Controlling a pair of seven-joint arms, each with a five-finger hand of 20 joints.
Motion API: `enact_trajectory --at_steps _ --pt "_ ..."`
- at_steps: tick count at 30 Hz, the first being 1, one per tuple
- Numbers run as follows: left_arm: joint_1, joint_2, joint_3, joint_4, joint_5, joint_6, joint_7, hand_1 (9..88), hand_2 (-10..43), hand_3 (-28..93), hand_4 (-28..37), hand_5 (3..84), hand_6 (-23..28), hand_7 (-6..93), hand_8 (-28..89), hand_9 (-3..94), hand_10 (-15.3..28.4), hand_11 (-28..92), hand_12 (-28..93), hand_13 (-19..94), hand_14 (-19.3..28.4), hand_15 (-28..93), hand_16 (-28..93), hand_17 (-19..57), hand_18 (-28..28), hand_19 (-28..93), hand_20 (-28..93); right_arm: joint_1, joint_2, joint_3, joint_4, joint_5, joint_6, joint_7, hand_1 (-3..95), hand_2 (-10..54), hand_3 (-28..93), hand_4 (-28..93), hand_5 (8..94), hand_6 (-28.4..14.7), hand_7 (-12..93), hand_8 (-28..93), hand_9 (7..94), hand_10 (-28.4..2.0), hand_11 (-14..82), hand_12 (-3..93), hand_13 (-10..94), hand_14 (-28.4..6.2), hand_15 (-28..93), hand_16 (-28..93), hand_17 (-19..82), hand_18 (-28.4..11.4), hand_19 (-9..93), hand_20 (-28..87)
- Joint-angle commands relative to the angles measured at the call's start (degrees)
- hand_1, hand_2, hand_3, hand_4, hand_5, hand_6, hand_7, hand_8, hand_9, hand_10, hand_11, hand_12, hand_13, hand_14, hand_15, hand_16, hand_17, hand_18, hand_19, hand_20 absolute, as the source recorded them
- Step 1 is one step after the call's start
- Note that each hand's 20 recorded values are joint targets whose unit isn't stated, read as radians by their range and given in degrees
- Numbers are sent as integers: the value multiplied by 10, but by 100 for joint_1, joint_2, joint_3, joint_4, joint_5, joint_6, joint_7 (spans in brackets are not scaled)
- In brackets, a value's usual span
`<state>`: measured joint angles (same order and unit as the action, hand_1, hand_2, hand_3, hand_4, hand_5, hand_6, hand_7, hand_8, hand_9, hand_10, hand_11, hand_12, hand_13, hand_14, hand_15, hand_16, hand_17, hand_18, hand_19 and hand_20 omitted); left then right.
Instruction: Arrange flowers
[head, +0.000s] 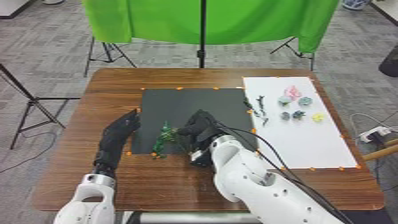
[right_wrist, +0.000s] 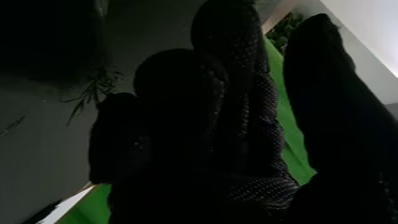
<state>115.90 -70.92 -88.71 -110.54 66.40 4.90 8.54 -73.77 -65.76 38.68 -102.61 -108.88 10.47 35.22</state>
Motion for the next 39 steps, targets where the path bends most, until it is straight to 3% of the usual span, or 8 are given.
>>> enact_trajectory --at_steps 1,8,12,16,22,32,39 --pt "54 -99 80 84 45 -110 -65 261 -39 636 -219 387 28 92 -57 359 112 106 131 268 158 148 33 -4 131 48 168 -179 91 237 -156 -399 133 -158 431 -95 584 -195 769 -6 188 66 880 -117 347 270 885 -43 558 335 572 -159 932 533" --pt "99 -88 34 70 37 -91 -84 262 -39 636 -219 386 28 93 -56 359 113 106 131 269 158 148 33 -4 131 50 169 -824 679 774 -1065 -105 -48 -292 375 -95 612 -163 765 -4 205 -69 878 -119 345 267 882 -47 558 334 567 -161 932 528" --pt "118 -91 27 62 36 -94 -94 261 -40 637 -219 386 28 92 -56 360 113 106 131 269 158 147 33 -4 131 49 168 -1260 1095 1294 -1595 1870 -1442 -276 279 12 598 -148 768 -14 181 -71 885 -121 341 266 882 -52 561 331 569 -167 932 533" --pt "111 -93 31 60 46 -112 -86 262 -40 637 -220 387 28 93 -56 360 113 107 132 269 158 148 33 -5 131 49 168 -1375 1153 1356 -1649 2281 -2171 -123 270 93 532 -143 752 -25 127 -74 892 -133 326 268 883 -63 558 333 568 -175 932 537" --pt "93 -87 56 61 60 -144 -96 261 -39 636 -219 387 27 94 -57 359 113 107 132 269 158 149 33 -4 131 49 168 -1302 1164 1135 -1532 2186 -2199 -65 257 146 499 -146 739 -31 110 -78 895 -139 312 270 884 -71 553 333 564 -182 932 535" --pt "44 -128 90 100 55 -159 -89 260 -41 639 -220 386 28 93 -57 360 113 107 132 269 158 149 33 -4 131 49 168 -927 959 859 -1031 1566 -1979 -155 240 146 509 -139 724 -30 110 -78 890 -140 307 273 880 -73 551 336 560 -184 932 532" --pt "55 -133 82 95 51 -134 -90 260 -41 639 -220 386 28 93 -56 359 113 107 132 268 158 149 33 -4 131 49 168 -743 1013 664 -1022 864 -2073 -262 235 134 507 -137 731 -24 116 -77 888 -140 308 274 877 -75 553 335 556 -187 932 529"
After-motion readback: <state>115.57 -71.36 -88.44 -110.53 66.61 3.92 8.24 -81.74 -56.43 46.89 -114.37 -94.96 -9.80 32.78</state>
